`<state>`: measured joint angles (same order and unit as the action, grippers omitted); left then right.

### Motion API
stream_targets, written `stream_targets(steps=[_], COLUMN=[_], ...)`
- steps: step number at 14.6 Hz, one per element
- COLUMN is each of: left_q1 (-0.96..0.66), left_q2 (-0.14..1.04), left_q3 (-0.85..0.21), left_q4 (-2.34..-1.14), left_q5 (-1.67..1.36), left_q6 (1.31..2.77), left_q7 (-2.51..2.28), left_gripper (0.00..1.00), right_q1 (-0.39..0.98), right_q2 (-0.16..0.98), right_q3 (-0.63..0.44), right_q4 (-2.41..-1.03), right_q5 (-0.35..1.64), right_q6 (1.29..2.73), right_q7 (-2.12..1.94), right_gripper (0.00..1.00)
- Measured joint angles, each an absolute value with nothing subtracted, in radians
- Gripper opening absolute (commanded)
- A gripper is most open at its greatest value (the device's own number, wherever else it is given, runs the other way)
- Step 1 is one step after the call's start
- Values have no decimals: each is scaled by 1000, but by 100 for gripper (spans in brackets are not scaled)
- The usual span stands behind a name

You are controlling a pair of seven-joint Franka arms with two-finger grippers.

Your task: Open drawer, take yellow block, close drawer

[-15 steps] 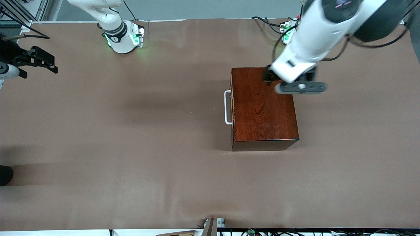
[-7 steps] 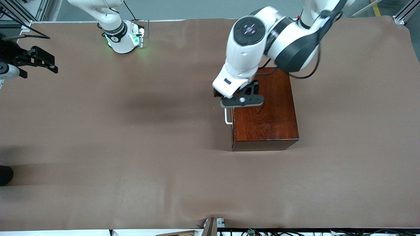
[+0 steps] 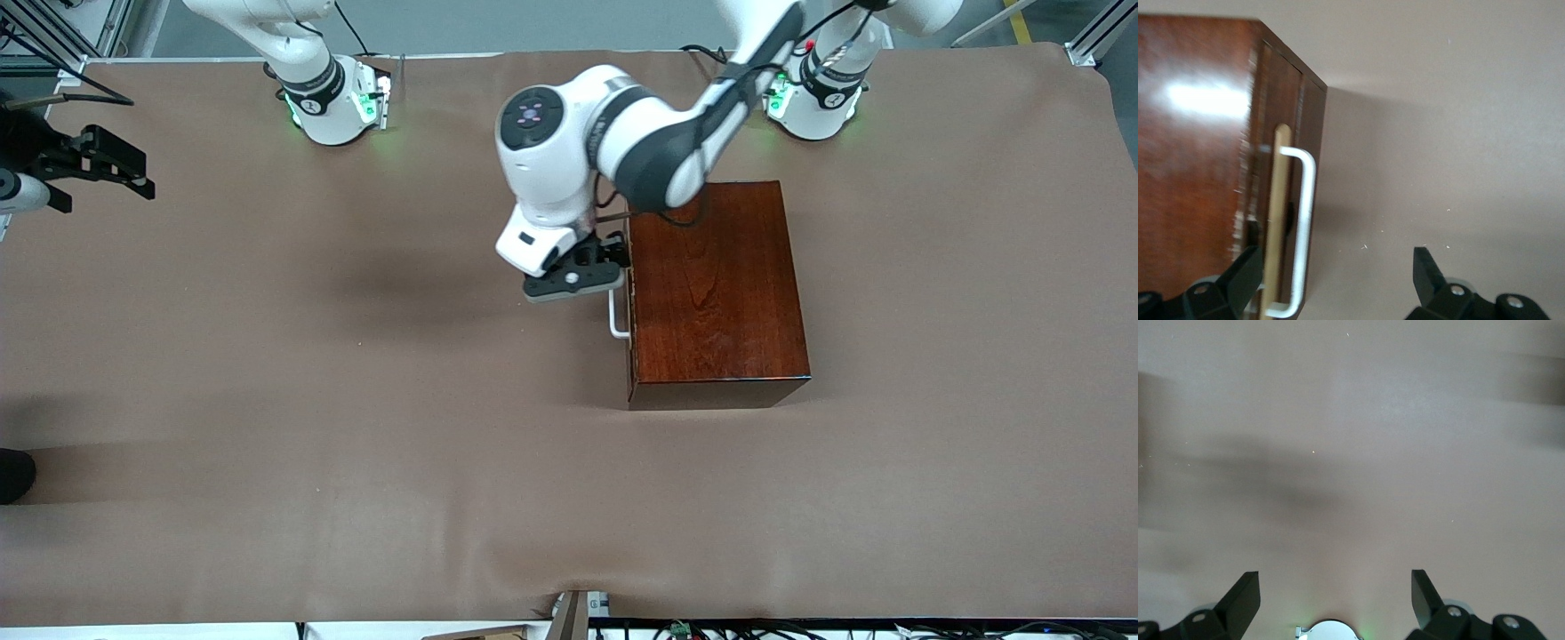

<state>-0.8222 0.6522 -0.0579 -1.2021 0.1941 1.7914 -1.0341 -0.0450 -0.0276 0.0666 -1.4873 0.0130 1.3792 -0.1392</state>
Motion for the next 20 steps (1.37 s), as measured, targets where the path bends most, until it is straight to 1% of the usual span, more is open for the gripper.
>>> stream_targets(steps=[4, 10, 20], left_q1=[-829, -843, -844], left_q2=[700, 754, 781], left_q3=[-36, -36, -36], left_q4=[-1196, -1196, -1198], left_q5=[211, 243, 245], left_q6=[1802, 1810, 1802], left_q7=[-1036, -1033, -900], left_gripper=[100, 100, 100], right_q1=[-46, -46, -46], right_q2=[-28, -28, -28], right_q3=[64, 64, 64], right_q4=[-1486, -1486, -1486], right_q5=[13, 13, 13], right_q6=[1380, 1380, 1380], right_q7=[-139, -139, -139], right_gripper=[100, 100, 100])
